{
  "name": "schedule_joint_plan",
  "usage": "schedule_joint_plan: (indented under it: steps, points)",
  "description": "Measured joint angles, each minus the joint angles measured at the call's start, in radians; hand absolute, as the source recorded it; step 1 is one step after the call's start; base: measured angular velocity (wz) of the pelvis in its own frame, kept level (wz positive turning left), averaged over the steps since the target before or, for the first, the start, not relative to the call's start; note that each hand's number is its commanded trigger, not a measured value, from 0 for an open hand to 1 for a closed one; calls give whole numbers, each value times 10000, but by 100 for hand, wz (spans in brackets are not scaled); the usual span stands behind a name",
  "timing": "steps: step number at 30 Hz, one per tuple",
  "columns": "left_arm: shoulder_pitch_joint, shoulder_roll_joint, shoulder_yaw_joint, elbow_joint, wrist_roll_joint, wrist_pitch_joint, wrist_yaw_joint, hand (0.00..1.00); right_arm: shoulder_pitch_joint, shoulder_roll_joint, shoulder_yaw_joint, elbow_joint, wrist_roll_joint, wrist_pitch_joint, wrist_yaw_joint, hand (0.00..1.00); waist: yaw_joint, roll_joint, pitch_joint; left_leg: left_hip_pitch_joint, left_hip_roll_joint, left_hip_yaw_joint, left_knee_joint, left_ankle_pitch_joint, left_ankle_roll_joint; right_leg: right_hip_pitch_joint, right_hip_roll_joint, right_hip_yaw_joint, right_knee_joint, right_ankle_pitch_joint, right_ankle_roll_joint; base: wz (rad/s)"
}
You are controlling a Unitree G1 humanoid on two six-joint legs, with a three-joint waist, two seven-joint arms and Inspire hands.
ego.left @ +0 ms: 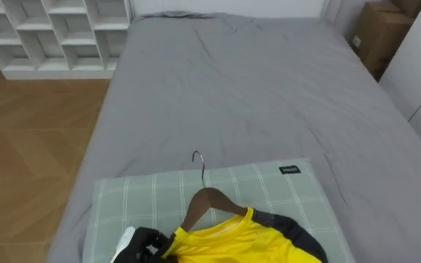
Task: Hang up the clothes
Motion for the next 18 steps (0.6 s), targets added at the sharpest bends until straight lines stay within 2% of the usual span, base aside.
schedule_joint_plan:
  steps: [3,9,15,18]
  points:
    - [239,45,2,-207,-3,-2,-39,100,187,-71,2,-24,201,-92,17,0,150,49,-21,167,0,-19,-39,-10,-16,216,19,-14,-140,-5,5,2]
    - [742,114,6,-1228,-9,-21,-104,100,226,-145,-73,-20,266,-273,357,0,155,98,-15,283,-13,-119,-5,-13,-23,367,37,-7,-130,-6,2,4]
    - [1062,264,26,-1351,18,-147,-285,100,397,-148,-299,33,256,-283,616,0,156,36,36,804,-42,-106,-224,-17,-28,814,19,21,-210,-56,21,-1]
    - [1432,378,94,-1716,2,-213,-283,100,422,-152,-304,36,257,-283,624,0,197,7,48,946,-35,-46,-307,-17,-31,916,43,117,-302,-56,20,-4]
